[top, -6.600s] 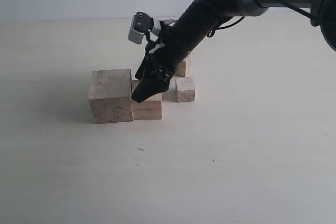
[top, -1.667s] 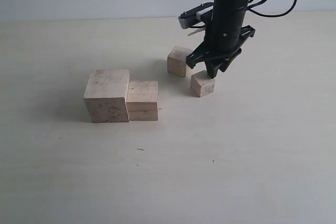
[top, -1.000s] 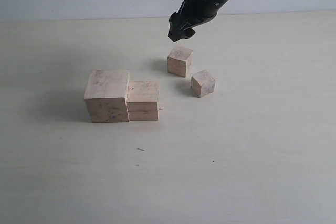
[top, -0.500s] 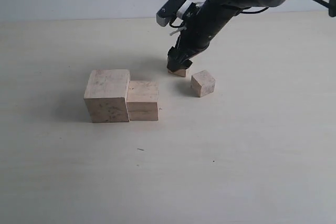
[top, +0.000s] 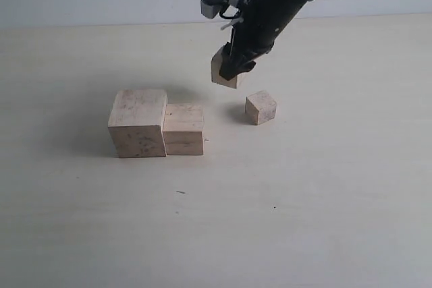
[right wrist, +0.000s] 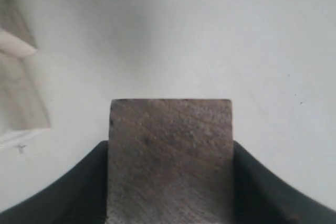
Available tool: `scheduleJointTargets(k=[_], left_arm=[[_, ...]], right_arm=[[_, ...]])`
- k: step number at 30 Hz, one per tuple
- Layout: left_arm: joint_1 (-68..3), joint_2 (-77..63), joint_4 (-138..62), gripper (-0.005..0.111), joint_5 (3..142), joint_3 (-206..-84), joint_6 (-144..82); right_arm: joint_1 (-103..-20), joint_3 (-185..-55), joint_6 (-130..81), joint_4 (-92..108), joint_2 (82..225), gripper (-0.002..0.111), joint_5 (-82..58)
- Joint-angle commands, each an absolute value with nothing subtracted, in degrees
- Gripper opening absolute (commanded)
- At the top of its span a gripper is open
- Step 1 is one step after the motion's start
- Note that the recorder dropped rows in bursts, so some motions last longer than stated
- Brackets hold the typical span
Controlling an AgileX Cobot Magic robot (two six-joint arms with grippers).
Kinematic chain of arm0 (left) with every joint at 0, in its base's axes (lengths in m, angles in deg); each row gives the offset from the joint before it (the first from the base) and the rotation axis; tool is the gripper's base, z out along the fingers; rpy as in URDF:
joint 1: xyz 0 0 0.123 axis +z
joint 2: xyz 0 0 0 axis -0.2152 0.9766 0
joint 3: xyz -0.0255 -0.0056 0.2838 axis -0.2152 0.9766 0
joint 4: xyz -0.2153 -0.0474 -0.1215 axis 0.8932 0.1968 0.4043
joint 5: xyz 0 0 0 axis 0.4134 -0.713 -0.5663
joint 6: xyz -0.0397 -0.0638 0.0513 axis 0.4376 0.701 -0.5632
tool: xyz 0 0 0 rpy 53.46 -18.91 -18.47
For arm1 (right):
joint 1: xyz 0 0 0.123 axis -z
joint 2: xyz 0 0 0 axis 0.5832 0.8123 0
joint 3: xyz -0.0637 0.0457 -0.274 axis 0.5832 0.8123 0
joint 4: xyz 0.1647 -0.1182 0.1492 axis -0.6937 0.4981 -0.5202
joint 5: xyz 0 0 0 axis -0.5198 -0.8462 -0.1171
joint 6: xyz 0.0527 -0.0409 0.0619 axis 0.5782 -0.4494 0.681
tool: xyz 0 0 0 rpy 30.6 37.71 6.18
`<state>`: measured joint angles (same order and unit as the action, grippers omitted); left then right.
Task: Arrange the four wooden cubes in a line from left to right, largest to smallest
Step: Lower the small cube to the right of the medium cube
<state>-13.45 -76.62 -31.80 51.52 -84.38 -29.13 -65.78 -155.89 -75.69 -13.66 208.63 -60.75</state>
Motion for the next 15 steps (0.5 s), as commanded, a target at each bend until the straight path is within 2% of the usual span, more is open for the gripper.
scheduleJointTargets(k=[1,5,15], left_arm=[[-13.7,-77.0,-31.9,0.0,52.2,-84.2,-29.2],[-13.7,-77.0,-31.9,0.0,52.2,-84.2,-29.2],[-13.7,-77.0,-31.9,0.0,52.2,-84.2,-29.2]], right_arm=[[-65.5,-155.8,-87.6,-14.3,204.0,0.0,-71.9],[-65.5,-155.8,-97.6,-16.9,203.4,0.0,-81.7],[-65.5,-155.7,-100.9,-20.8,206.1,0.0,-81.7]])
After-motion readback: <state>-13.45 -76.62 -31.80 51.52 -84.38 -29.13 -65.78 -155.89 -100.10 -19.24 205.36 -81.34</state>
